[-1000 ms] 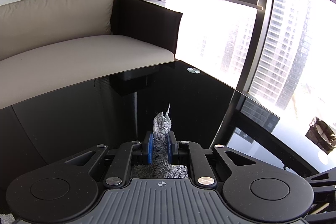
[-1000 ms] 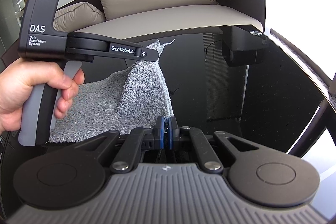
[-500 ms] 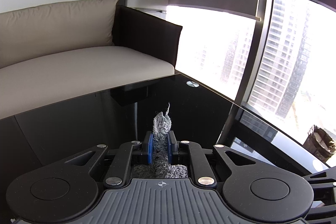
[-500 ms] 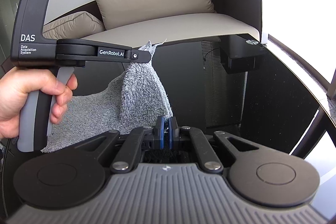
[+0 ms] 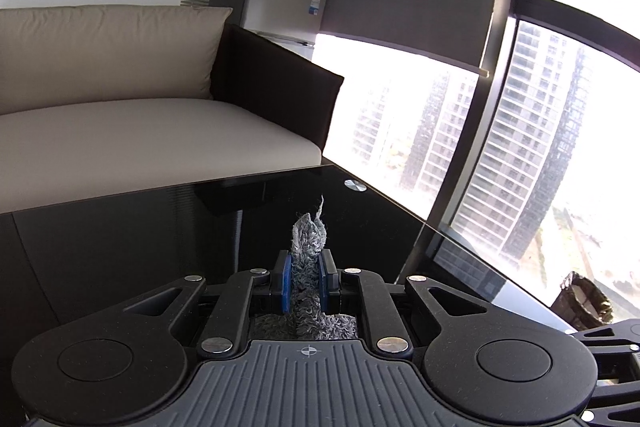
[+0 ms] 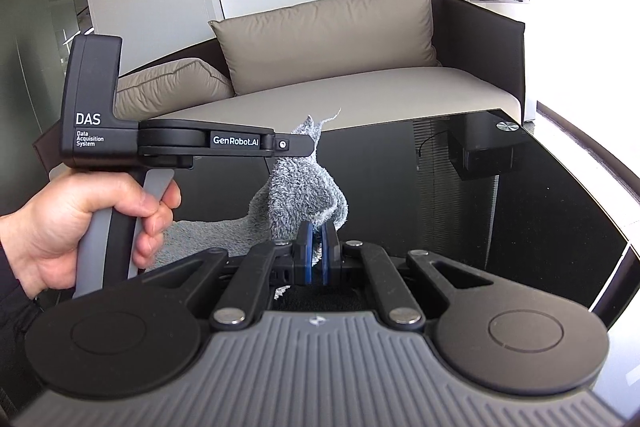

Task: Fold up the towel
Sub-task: 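Lift the towel with both grippers, fold it over again, then open both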

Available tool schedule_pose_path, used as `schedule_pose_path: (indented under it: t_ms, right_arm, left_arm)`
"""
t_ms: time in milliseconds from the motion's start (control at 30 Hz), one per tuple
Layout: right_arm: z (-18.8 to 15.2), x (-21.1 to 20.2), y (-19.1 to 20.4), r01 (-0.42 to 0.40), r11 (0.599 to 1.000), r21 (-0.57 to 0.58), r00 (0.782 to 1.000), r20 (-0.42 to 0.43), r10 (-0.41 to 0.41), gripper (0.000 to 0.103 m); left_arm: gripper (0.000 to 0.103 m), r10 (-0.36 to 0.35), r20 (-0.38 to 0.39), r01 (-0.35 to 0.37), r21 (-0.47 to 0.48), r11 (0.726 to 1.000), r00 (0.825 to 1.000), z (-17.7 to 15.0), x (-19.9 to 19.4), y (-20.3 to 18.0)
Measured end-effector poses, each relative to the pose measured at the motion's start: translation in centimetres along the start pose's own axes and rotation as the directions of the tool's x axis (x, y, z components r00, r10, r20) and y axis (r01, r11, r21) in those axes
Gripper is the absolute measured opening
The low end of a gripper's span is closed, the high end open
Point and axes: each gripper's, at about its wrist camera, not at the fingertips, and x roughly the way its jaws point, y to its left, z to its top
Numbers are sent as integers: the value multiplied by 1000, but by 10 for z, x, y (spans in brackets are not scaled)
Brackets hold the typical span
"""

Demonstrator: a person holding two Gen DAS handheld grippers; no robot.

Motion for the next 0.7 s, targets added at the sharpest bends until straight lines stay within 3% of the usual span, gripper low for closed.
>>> schedule_pose_path:
  t_ms: [233, 700]
  right_arm:
    - [5, -1, 15, -54, 998, -28, 998, 14, 54, 4]
    - [2, 15, 61, -148, 985, -85, 989, -39, 145, 4]
  left_arm:
    - [12, 15, 13, -14, -35, 999, 1000, -1, -16, 18]
    - [12, 61, 8, -61, -54, 997, 998, -9, -43, 54]
